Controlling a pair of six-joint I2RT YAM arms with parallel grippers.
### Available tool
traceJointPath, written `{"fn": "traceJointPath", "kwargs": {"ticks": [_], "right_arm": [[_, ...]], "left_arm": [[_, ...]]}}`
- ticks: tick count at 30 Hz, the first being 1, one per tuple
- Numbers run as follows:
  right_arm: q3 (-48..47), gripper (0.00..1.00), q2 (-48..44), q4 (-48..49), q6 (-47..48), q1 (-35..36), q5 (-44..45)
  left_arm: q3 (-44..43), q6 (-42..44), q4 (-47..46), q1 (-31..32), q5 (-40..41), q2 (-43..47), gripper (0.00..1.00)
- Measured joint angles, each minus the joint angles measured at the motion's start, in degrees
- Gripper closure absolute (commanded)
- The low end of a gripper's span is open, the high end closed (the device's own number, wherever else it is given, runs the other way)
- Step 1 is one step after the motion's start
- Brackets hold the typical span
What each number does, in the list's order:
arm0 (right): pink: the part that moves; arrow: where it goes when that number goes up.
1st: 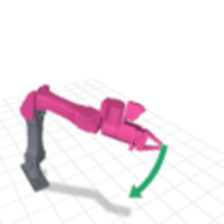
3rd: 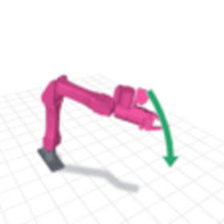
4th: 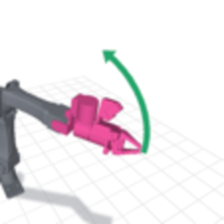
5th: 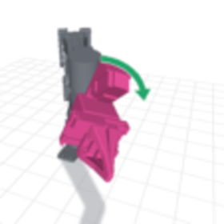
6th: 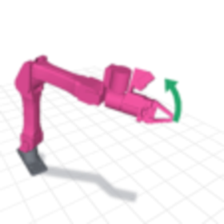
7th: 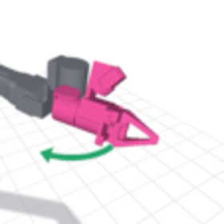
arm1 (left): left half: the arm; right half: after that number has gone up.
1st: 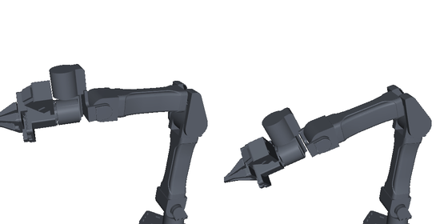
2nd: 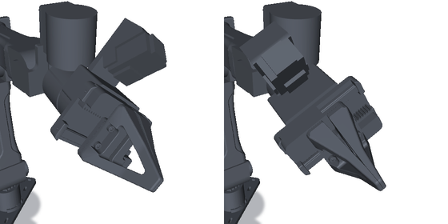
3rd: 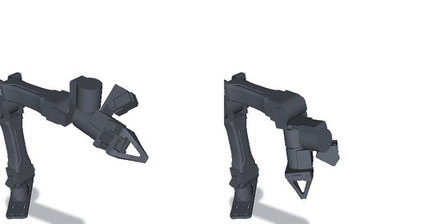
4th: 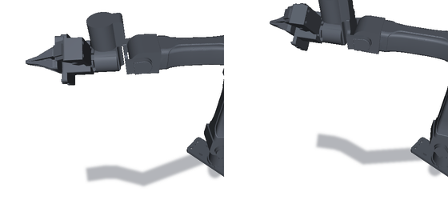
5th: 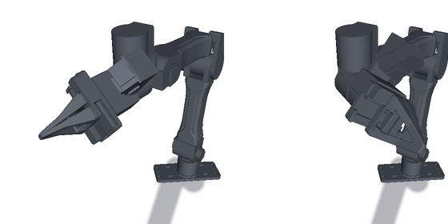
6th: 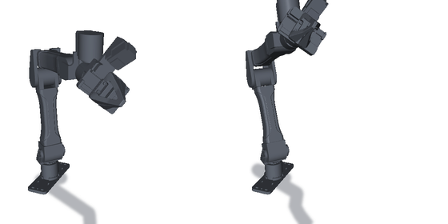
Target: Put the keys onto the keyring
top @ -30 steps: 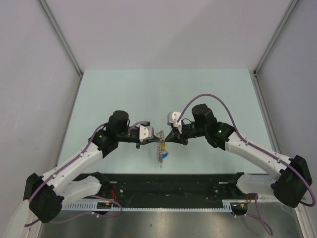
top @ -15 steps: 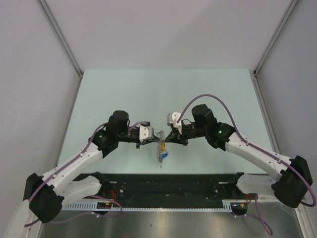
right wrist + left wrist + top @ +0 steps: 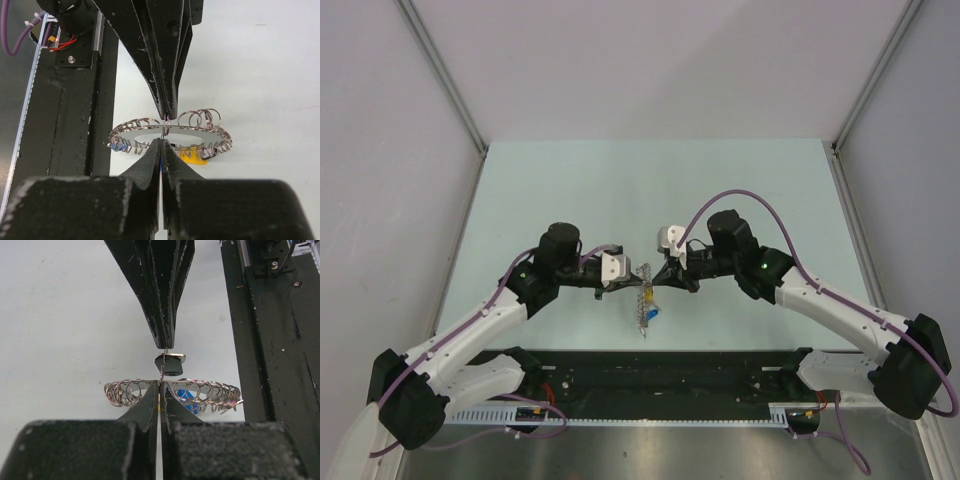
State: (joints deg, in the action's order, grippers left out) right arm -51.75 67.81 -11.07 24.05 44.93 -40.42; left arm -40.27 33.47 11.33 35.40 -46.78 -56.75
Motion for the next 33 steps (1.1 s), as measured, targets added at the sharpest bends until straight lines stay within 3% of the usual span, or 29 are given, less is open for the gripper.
{"fn": "traceJointPath", "kwargs": {"ticks": [33], "right_arm": [[0.0,1.00,1.0,0.7,-0.3,0.3,-0.1]], "left_arm": [[0.0,0.0,0.9,0.0,0.0,-0.2,1.00]]}}
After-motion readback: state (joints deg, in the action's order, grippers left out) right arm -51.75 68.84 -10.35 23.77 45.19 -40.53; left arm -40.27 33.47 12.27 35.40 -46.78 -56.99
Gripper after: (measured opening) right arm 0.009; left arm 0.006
